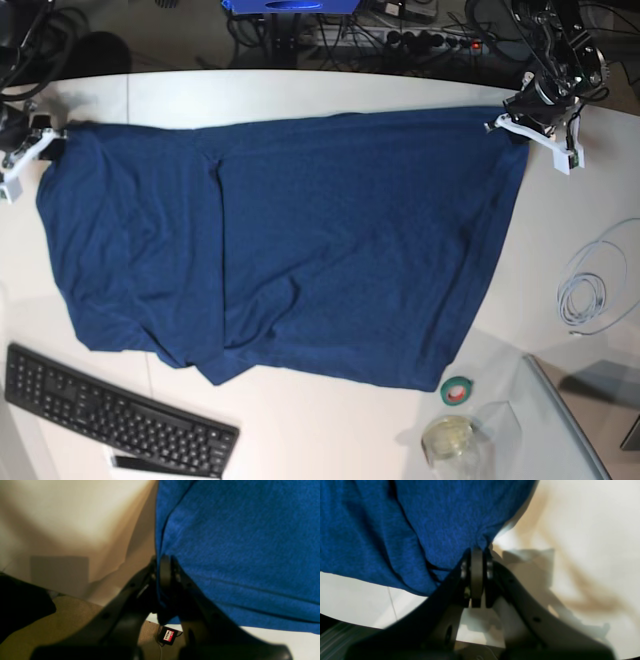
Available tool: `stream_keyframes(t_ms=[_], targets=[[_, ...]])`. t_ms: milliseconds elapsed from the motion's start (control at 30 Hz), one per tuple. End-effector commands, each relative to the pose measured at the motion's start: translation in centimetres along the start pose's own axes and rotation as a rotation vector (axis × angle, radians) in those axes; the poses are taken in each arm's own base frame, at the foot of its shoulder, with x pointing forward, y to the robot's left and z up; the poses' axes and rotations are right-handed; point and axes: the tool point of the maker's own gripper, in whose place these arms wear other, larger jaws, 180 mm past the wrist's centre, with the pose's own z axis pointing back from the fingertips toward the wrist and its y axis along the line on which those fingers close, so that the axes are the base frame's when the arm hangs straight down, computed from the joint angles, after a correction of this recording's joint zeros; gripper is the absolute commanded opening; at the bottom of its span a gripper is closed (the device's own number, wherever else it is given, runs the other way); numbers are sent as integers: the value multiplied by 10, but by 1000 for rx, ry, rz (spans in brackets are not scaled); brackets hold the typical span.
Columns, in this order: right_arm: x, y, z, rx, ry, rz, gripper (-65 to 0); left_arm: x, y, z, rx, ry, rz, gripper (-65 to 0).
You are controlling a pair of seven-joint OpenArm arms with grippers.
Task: Layout the t-shirt on the table in an organized manner, then fold the t-shirt properly
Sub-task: 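Lower the shirt flat onto the table with both grippers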
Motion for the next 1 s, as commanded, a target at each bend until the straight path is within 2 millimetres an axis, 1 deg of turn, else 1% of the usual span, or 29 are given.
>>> stream_keyframes(t_ms=[0,100,133,200,267,300,333,367,433,500,533,600,700,733,800,833,900,967], targets=[[14,-9,8,-21,-35,15,-650,10,4,4,7,-36,-9,-650],[2,-22,10,-88,-18,-65,-650,8,4,4,8,-31,-8,-650],[-2,-25,10,-102,-13,-81,-650,4,6,5,9,-24,-7,-650],[-8,-25,10,-103,-2,-88,-648,1,7,6,12,-16,-8,-650],[-10,-24,9,-101,0,-94,-647,0,6,5,10,-15,-5,-650],[-11,-27,11,-106,-8,-111,-639,-4,3,5,6,-10,2,-650],[-12,-28,11,-107,-15,-128,-618,-7,3,5,7,-4,2,-650],[-13,-27,12,-106,-27,-151,-582,-9,3,7,6,-2,4,-650],[-13,-34,17,-125,-49,-190,-476,-11,4,7,8,1,2,-650],[-13,-41,22,-140,-65,-216,-386,-13,4,8,9,6,3,-650],[-14,-43,23,-145,-70,-225,-356,-15,5,8,10,10,3,-650],[-17,-47,26,-155,-73,-238,-327,-17,6,9,11,13,2,-650],[-11,-56,37,-182,-113,-255,-320,-20,8,10,16,21,2,-650],[-11,-56,40,-188,-126,-262,-318,-20,10,10,21,19,5,-650],[-3,-58,48,-205,-164,-262,-318,-18,20,14,45,9,27,-650],[0,-59,51,-213,-175,-260,-318,-17,25,15,54,3,35,-638],[8,-59,58,-226,-200,-243,-318,-15,31,17,68,-2,48,-520],[10,-59,63,-238,-206,-218,-317,-14,38,20,86,-11,62,-405]])
